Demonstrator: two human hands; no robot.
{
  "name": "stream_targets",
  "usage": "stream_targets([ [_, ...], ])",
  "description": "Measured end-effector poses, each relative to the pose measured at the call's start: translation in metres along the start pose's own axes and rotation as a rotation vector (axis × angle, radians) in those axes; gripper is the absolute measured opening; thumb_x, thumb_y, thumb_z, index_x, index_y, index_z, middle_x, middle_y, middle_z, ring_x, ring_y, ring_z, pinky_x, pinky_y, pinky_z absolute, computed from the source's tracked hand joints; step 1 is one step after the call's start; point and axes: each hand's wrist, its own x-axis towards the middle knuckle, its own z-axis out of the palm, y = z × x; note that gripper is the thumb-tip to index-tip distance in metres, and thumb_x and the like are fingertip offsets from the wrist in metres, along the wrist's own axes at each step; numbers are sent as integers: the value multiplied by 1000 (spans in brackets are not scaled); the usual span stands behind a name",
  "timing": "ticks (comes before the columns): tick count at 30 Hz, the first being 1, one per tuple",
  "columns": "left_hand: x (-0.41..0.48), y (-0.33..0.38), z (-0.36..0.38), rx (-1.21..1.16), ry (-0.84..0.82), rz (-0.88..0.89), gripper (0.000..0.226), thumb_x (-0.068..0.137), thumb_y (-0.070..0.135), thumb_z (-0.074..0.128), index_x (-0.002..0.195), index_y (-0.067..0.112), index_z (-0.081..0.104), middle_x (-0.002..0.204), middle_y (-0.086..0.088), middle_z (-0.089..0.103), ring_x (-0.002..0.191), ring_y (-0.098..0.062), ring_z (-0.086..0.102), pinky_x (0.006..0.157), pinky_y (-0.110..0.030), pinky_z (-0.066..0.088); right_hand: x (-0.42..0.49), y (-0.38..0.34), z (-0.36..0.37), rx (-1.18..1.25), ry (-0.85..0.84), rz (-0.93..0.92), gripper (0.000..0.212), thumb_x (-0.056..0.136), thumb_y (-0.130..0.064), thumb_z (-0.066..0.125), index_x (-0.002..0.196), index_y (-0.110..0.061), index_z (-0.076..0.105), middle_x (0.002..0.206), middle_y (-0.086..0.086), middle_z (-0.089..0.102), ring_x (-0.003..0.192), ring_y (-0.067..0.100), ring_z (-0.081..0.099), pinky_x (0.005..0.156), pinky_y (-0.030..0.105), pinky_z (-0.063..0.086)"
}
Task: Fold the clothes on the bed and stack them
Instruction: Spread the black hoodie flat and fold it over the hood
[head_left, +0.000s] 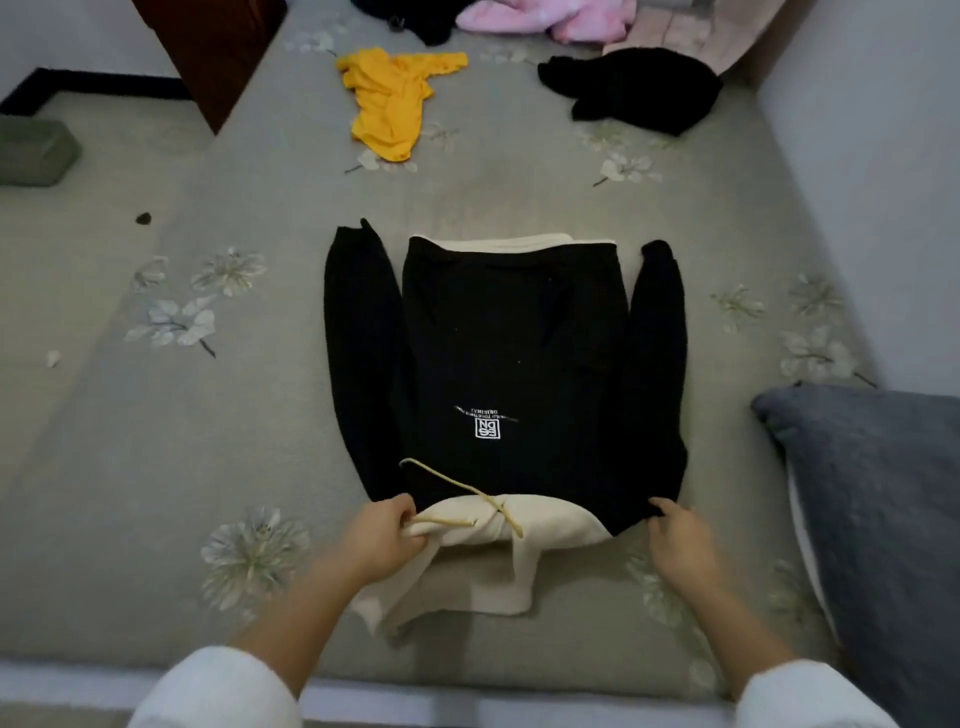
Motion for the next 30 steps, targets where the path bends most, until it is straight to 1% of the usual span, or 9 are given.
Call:
stream_targets([
  [5, -2, -23, 43, -599, 262, -264, 46, 88, 21, 62, 129, 19, 43, 125, -3, 44, 106, -19, 46, 86, -33, 40, -19, 24, 45, 381, 66, 164, 63, 94, -4, 49, 150, -6, 22, 130, 23, 52, 108, 36, 55, 89, 38, 43],
  [8, -1, -43, 64, -827, 392, -509, 36, 97, 13, 44, 132, 7, 46, 131, -14, 48, 110, -24, 45, 90, -33, 33, -27, 33, 78, 441, 47, 321, 45, 91, -1, 50, 135, 0, 43, 100, 18, 57, 73, 24, 54, 62, 29, 40],
  [11, 0, -64, 82, -686, 239, -451, 36, 98, 4, 37, 128, 6, 57, 136, -13, 51, 124, -30, 44, 104, -37, 31, -31, 30, 110, 457, -265, 320, 20, 94, -10, 48, 108, -12, 63, 84, 6, 57, 66, 17, 52, 61, 32, 46],
  [13, -2, -69, 88, -554, 144, -334, 45, 90, -10, 37, 125, 7, 60, 133, -13, 54, 122, -29, 46, 101, -34, 33, -32, 21, 131, 494, -400, 270, 33, 89, -1, 52, 120, -7, 59, 100, 9, 60, 88, 24, 58, 69, 30, 46],
  [15, -5, -73, 88, -473, 68, -267, 54, 83, -17, 34, 120, 9, 63, 124, -12, 60, 113, -25, 50, 92, -32, 37, -34, 9, 146, 513, -404, 212, 52, 78, 10, 57, 128, -4, 54, 119, 10, 56, 110, 27, 55, 74, 32, 48],
  [17, -6, -78, 86, -397, -28, -219, 57, 79, -18, 37, 124, 8, 60, 129, -11, 57, 120, -28, 49, 97, -35, 39, -37, -1, 157, 593, -395, 191, 54, 70, 13, 66, 120, -6, 57, 115, 9, 60, 101, 23, 59, 68, 27, 52],
  [21, -12, -81, 77, -17, -303, -98, 83, 74, 1, 66, 148, 10, 29, 150, -6, 30, 135, -28, 34, 104, -29, 35, -40, -15, 155, 808, -411, 268, 15, 80, -15, 74, 92, -11, 66, 92, 4, 69, 85, 16, 62, 65, 21, 47],
  [25, -22, -70, 75, -376, -81, -123, 37, 88, 25, 67, 122, 12, 60, 115, -2, 63, 107, -21, 59, 80, -21, 45, -33, -15, 124, 1052, -376, 275, 8, 86, -12, 62, 91, -7, 66, 89, 7, 69, 82, 16, 61, 72, 30, 44],
  [30, -40, -65, 72, -668, -510, -373, 50, 71, 41, 70, 108, 8, 66, 93, -12, 72, 80, -21, 68, 70, -34, 57, -30, 26, 72, 1022, -548, 271, 15, 85, -2, 59, 99, -1, 63, 81, 12, 67, 71, 20, 64, 59, 30, 50],
])
